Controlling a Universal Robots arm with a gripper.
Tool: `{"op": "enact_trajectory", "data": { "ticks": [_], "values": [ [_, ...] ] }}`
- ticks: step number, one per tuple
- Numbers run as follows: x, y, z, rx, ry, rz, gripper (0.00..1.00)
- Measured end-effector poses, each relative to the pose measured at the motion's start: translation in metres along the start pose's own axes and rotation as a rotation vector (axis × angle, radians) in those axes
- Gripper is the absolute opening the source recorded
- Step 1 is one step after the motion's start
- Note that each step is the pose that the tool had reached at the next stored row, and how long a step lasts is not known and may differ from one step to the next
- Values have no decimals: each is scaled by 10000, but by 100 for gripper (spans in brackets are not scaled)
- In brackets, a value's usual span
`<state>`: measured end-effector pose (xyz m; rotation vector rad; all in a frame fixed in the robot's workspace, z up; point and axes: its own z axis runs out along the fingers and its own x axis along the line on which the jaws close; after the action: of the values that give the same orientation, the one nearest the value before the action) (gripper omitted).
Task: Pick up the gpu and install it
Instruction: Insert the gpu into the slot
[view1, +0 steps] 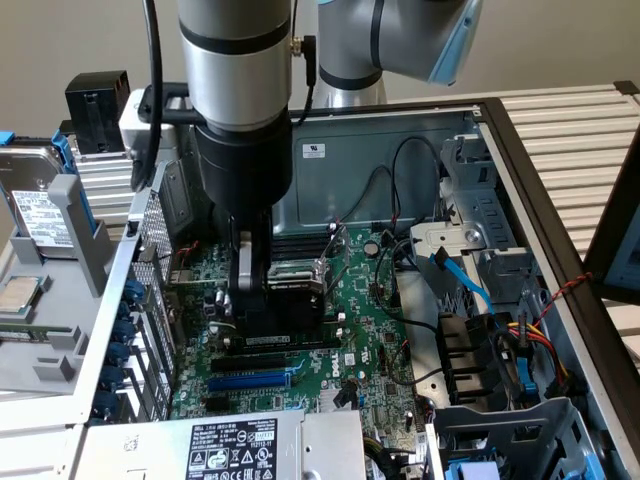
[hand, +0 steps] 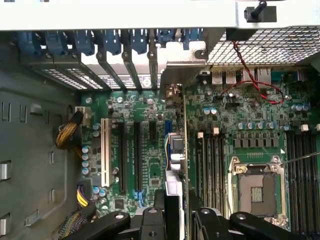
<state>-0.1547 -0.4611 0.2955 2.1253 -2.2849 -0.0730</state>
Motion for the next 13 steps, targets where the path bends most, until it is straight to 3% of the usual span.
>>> {"op": "enact_trajectory", "data": {
  "ticks": [9, 13],
  "values": [
    [52, 21, 164, 0, -3, -1, 28],
    [57, 70, 218, -1, -3, -1, 28]
  ]
}}
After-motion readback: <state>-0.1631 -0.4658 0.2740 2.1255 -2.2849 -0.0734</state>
